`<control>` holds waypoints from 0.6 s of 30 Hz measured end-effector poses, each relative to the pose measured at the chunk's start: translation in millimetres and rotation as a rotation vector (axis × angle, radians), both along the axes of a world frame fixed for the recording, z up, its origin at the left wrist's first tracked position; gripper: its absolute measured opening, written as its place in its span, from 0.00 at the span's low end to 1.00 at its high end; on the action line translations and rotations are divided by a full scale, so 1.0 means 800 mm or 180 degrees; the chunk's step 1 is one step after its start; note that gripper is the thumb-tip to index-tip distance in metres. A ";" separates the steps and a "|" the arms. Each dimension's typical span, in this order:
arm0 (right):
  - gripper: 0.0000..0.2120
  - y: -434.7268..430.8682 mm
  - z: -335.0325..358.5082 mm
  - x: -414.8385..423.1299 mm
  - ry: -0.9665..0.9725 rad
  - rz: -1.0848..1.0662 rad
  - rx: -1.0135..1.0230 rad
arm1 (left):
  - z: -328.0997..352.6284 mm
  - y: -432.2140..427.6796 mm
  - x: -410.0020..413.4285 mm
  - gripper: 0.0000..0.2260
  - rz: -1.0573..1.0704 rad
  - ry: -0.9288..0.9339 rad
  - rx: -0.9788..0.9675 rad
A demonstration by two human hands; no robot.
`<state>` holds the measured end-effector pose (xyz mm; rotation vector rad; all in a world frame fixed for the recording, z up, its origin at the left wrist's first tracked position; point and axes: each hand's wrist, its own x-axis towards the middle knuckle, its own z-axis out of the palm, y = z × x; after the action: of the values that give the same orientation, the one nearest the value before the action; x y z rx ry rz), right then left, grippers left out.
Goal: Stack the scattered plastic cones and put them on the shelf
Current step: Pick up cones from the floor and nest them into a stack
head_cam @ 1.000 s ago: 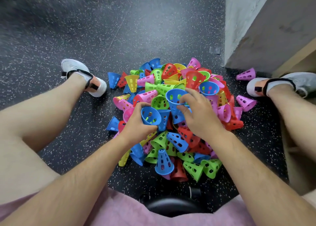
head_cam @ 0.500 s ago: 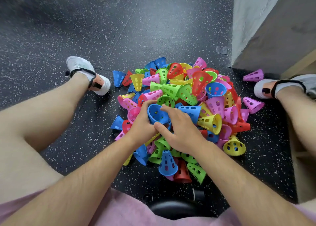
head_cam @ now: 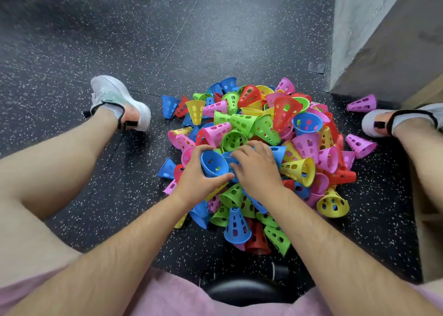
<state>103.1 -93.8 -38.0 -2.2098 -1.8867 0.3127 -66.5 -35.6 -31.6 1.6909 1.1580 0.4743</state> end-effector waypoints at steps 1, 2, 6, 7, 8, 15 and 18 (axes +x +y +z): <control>0.12 -0.001 -0.004 -0.002 -0.0023 0.0001 0.0057 | -0.002 0.000 -0.002 0.33 0.0004 0.0022 -0.0010; 0.10 -0.002 -0.007 -0.003 -0.0012 -0.0001 0.0123 | -0.002 0.000 -0.003 0.33 0.0010 0.0044 -0.0019; 0.08 -0.008 0.004 0.001 0.0494 -0.0105 0.0300 | -0.003 0.002 -0.007 0.32 -0.0058 0.0111 -0.0092; 0.08 -0.010 0.011 0.002 0.0769 -0.0198 0.0323 | -0.002 0.003 -0.006 0.31 -0.0072 0.0109 -0.0126; 0.08 -0.011 0.018 0.004 0.1068 -0.0302 0.0371 | 0.001 0.003 -0.003 0.32 -0.0071 0.0107 -0.0134; 0.07 -0.024 0.054 0.010 0.1821 -0.0461 0.0784 | 0.011 0.009 0.023 0.34 -0.0159 -0.0172 -0.0161; 0.05 -0.031 0.059 0.005 0.1964 -0.0360 0.0521 | 0.008 0.004 0.029 0.32 -0.0172 -0.0386 -0.0185</control>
<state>107.1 -118.7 8.8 -1.8189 -1.3942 0.6971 -43.3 -32.3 -25.0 1.6167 1.0264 0.4981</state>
